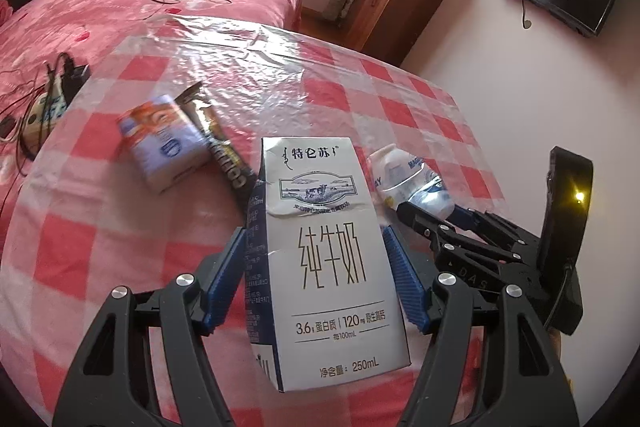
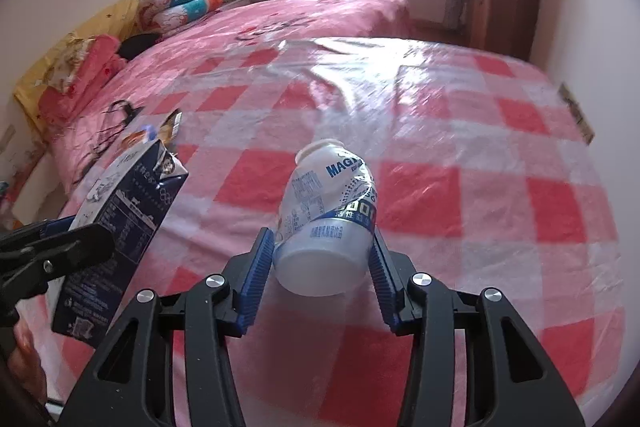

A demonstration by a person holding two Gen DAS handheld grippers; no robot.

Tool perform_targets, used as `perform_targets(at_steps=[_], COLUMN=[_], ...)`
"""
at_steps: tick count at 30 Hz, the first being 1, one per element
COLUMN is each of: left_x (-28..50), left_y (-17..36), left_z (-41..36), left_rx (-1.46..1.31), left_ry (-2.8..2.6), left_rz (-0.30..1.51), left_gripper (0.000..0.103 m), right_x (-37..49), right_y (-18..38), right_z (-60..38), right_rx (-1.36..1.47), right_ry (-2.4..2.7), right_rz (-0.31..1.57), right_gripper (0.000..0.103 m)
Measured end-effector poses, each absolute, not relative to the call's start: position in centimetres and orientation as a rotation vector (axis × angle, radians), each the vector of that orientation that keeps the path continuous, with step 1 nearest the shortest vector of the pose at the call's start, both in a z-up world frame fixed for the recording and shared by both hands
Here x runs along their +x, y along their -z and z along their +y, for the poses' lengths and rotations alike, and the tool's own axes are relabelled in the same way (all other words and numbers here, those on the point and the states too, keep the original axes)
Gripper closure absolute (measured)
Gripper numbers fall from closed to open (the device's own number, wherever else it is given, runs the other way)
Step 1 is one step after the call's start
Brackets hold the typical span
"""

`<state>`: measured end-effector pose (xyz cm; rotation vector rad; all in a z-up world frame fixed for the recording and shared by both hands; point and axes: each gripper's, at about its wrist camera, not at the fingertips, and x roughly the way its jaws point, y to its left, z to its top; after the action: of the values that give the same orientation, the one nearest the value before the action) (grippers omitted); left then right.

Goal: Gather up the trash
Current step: 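Grasp the white plastic bottle with the right tool while the left tool holds the carton, then carry the carton and bottle over the orange bucket and open both tools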

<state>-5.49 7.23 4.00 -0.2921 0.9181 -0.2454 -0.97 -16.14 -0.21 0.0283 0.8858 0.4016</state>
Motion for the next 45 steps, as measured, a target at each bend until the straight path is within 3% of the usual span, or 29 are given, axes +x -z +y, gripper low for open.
perform_targets(at_steps=[25, 45], left_x=[-12.7, -18.6], left_y=[-1.6, -1.2], left_z=[15.6, 26.1], left_rx=[-0.406, -0.532], left_ry=[0.2, 0.064], left_rz=[0.918, 0.846], left_gripper=[0.034, 0.034], right_x=[-7.2, -12.8], right_y=[-1.2, -4.2], right_z=[-12.6, 2.2], right_rx=[0.112, -0.002], right_ry=[-0.533, -0.87], right_rz=[0.855, 0.861], right_gripper=[0.055, 0.055])
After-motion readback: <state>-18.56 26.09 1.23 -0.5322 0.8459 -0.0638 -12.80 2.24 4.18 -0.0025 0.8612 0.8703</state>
